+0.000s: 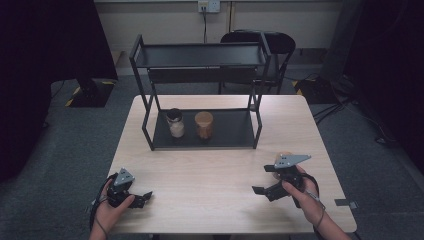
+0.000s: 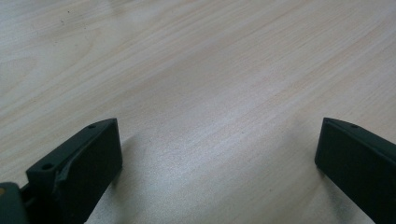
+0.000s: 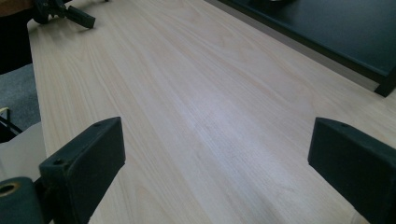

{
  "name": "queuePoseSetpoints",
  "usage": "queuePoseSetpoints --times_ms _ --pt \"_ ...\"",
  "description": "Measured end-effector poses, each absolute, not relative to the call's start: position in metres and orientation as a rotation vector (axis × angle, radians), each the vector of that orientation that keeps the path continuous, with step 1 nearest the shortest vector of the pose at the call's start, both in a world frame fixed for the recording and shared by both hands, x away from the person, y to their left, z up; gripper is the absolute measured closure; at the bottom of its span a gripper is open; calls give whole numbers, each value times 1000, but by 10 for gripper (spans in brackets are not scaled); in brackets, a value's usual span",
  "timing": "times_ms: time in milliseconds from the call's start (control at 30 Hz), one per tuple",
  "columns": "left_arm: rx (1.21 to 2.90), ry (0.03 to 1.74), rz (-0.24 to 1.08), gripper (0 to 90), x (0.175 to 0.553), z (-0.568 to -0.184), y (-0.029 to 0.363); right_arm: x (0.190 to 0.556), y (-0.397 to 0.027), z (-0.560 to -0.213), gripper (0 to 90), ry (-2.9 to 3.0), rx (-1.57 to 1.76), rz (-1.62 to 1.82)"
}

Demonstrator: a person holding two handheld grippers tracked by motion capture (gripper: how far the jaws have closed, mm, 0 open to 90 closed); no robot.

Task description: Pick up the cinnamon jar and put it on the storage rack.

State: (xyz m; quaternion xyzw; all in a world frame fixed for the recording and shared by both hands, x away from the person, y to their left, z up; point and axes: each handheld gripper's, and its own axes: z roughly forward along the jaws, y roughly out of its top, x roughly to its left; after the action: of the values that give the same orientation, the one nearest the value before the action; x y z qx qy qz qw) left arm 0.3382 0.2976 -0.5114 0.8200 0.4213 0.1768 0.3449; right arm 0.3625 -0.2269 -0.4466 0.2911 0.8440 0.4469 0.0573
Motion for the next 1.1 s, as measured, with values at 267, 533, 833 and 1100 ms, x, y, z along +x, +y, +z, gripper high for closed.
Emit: queuePoseSetpoints --times_ms 267,533,833,1100 --pt "2129 1094 459 2 338 -511 298 363 -237 -443 27 2539 890 1312" --pt "2129 1094 459 2 338 -511 298 365 -245 -442 24 2511 913 1302" --pt "2129 1094 459 2 338 -511 298 365 -249 -441 26 2506 910 1311" --pt "2129 1094 459 2 338 -511 298 364 -254 -435 18 2489 914 1326"
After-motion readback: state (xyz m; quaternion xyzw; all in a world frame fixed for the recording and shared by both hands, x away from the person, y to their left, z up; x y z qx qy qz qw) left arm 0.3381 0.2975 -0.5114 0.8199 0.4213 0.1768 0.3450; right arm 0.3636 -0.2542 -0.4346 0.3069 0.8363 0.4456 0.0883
